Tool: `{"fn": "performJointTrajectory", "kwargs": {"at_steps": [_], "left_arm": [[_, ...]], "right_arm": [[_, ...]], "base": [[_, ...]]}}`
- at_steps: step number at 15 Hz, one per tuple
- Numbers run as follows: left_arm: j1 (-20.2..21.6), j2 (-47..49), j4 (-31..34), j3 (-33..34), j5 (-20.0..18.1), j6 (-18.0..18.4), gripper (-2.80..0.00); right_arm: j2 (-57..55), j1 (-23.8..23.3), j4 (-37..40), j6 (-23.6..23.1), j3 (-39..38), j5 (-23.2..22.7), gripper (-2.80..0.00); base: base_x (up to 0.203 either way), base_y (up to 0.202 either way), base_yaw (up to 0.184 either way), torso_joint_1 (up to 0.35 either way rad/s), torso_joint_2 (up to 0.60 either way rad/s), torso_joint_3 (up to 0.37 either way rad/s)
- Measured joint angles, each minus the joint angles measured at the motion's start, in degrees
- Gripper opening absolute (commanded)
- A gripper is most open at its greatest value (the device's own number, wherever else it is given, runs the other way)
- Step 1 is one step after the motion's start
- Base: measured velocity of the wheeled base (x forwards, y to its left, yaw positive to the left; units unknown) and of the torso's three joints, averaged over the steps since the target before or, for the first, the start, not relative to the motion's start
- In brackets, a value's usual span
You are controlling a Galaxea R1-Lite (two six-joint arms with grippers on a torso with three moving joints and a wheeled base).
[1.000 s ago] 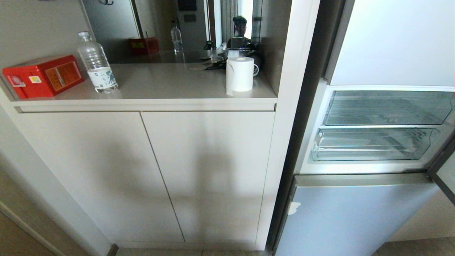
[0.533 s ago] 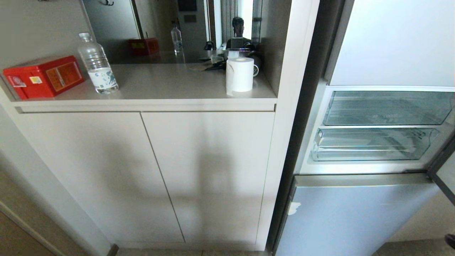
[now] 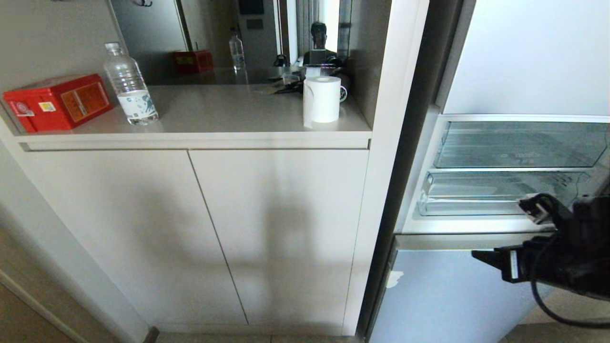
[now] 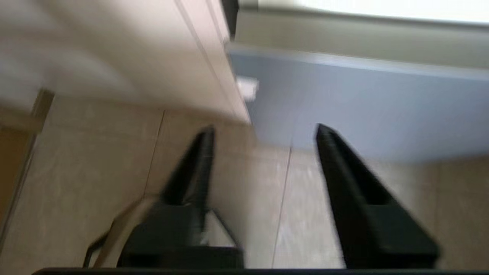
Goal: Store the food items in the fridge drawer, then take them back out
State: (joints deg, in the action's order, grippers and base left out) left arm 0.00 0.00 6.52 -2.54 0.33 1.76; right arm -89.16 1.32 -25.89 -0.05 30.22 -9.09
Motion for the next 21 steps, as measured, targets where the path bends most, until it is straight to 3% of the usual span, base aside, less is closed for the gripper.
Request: {"fn": "performJointTrajectory", "kwargs": {"at_steps": [6, 8, 21], "left_arm": [[0.0, 0.0, 0.0, 0.0, 0.0, 0.0, -2.80], [0.0, 0.0, 0.0, 0.0, 0.0, 0.0, -2.80], [0.0, 0.0, 0.0, 0.0, 0.0, 0.0, -2.80]], "right_arm": [[-31.5, 0.1, -44.4, -0.8, 4.3, 0.3, 0.00], [-36.5, 0.0, -54.0, -0.8, 7.8, 0.5, 0.00], [-42.4, -1.9, -55.1, -2.4, 19.0, 6.1, 0.00]], "base": [[0.000, 0.000, 0.000, 0.000, 0.00, 0.000], [0.000, 0.000, 0.000, 0.000, 0.00, 0.000], [0.000, 0.000, 0.000, 0.000, 0.00, 0.000]]}}
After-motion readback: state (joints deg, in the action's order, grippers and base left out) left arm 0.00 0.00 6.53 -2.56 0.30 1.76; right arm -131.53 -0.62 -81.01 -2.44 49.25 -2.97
